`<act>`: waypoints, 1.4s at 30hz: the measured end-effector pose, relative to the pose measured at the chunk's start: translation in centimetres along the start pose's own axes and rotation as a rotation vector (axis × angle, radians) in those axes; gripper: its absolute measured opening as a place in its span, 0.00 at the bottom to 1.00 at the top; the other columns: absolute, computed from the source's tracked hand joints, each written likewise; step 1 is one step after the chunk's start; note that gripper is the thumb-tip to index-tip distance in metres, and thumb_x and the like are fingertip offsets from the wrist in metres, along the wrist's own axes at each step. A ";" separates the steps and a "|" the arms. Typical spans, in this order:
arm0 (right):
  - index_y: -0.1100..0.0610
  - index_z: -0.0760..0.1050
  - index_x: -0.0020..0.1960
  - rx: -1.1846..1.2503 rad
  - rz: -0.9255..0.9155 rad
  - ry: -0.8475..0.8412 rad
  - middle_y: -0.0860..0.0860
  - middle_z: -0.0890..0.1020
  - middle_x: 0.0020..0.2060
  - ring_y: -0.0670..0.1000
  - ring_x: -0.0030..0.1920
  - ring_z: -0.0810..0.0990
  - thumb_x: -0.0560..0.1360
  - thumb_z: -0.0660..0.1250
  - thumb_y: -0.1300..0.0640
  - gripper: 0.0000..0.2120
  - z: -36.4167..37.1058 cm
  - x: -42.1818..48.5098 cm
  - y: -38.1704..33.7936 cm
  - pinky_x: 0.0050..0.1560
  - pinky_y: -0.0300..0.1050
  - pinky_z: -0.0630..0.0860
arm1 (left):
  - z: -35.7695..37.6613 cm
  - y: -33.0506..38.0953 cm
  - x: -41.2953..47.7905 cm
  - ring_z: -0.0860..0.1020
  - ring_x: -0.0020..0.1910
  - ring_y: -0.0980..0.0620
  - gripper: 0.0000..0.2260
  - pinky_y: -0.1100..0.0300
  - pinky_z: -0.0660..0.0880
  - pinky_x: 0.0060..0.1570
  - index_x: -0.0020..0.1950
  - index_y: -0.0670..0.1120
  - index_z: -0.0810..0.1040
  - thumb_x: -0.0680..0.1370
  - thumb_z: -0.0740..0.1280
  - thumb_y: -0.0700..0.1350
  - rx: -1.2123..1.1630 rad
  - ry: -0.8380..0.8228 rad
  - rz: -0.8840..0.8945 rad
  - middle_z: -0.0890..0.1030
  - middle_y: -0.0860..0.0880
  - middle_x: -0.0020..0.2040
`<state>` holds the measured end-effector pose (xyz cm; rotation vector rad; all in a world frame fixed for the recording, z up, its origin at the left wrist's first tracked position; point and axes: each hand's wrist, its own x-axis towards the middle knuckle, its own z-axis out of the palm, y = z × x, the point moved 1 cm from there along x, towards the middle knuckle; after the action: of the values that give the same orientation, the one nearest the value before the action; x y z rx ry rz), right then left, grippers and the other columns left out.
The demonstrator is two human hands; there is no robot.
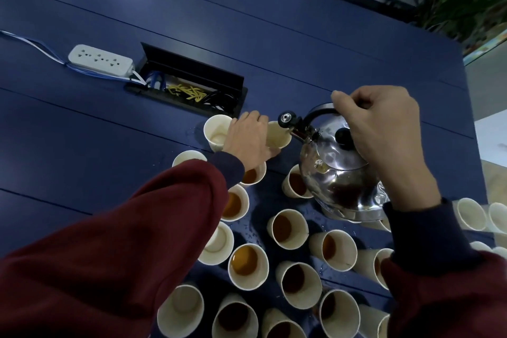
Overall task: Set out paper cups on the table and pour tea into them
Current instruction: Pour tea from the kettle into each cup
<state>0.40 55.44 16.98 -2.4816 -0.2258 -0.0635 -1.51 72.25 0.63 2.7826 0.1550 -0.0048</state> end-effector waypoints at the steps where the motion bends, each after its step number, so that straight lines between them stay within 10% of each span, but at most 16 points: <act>1: 0.53 0.75 0.31 -0.005 0.005 -0.001 0.50 0.76 0.25 0.51 0.30 0.75 0.78 0.67 0.47 0.19 0.1 0.0 0.0 0.34 0.45 0.68 | 0.0 -0.1 0.0 0.73 0.59 0.46 0.28 0.52 0.68 0.58 0.63 0.46 0.75 0.72 0.71 0.63 -0.011 -0.002 -0.003 0.76 0.47 0.58; 28: 0.55 0.75 0.31 -0.027 -0.010 0.033 0.51 0.75 0.25 0.52 0.30 0.74 0.79 0.66 0.47 0.20 0.3 -0.6 -0.1 0.33 0.45 0.68 | -0.5 -0.4 -0.3 0.73 0.60 0.46 0.29 0.52 0.69 0.59 0.65 0.46 0.74 0.71 0.72 0.63 -0.071 -0.039 0.013 0.76 0.47 0.59; 42: 0.64 0.76 0.37 0.455 0.101 0.066 0.51 0.71 0.28 0.52 0.33 0.70 0.77 0.68 0.46 0.21 0.1 -3.1 -2.6 0.39 0.49 0.69 | -4.1 -5.7 -4.5 0.72 0.63 0.42 0.25 0.46 0.68 0.59 0.68 0.45 0.73 0.77 0.67 0.58 -0.106 0.053 -0.095 0.74 0.44 0.63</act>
<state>-3.12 57.10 18.14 -2.0306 -0.0745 -0.0455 -6.62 78.54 2.63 2.6680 0.2922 0.0525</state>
